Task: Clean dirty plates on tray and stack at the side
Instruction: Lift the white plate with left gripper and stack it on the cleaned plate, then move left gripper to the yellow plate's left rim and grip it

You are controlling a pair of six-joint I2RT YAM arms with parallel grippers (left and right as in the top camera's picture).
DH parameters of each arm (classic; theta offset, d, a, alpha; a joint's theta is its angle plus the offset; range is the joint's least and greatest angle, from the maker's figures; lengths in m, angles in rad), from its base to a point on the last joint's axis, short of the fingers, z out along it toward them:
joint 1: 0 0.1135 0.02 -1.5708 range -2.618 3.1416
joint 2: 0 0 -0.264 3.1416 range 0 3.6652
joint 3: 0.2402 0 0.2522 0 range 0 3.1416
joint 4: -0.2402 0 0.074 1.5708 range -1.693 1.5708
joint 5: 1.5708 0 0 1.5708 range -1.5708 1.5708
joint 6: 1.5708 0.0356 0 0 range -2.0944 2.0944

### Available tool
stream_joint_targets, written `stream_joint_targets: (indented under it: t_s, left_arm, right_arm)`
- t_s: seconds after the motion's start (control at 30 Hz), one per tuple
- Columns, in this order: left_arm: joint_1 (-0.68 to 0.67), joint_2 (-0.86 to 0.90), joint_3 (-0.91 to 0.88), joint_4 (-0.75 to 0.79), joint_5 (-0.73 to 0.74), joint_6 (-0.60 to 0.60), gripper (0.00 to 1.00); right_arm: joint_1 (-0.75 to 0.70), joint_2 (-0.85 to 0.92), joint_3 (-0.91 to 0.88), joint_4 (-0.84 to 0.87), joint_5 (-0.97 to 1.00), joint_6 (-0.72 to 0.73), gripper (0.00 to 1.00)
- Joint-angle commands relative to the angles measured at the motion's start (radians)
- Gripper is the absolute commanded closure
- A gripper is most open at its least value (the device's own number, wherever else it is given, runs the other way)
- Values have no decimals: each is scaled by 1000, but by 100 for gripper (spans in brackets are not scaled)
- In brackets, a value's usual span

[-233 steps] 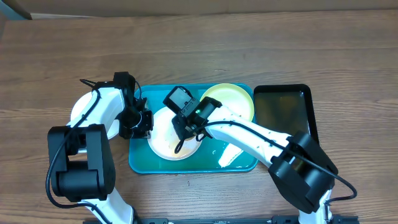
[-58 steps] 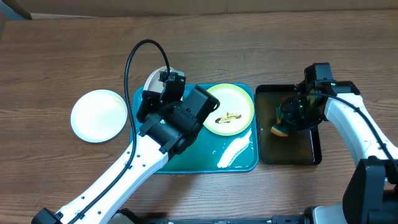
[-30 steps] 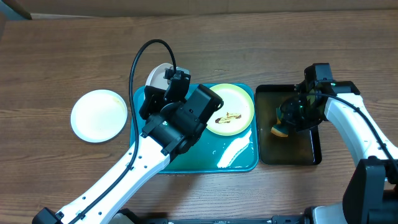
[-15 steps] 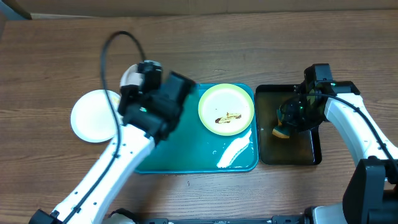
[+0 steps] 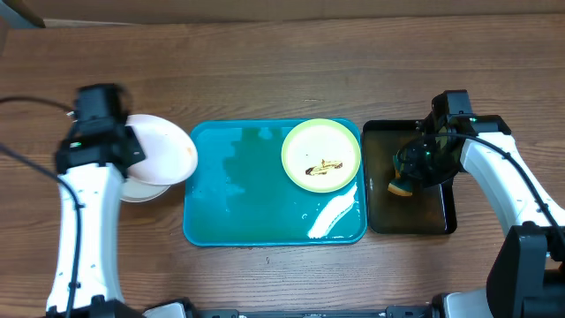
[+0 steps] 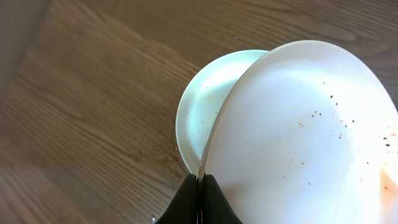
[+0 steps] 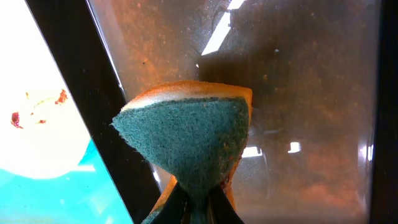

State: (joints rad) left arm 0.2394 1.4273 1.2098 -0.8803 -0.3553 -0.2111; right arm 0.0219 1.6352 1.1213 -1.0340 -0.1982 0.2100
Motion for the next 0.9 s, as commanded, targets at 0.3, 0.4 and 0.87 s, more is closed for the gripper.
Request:
stream_joint_targets:
  t_s: [0.3, 0.4, 0.87]
  left_arm:
    - [195, 197, 16, 54, 181, -33, 96]
    - [201, 214, 16, 61, 180, -33, 96]
    - [87, 95, 19, 70, 536, 18, 0]
  right_arm:
    - [-1, -25, -3, -19, 6, -6, 96]
    - [-1, -25, -3, -22, 6, -6, 96]
    - [8, -25, -3, 28, 13, -168, 96]
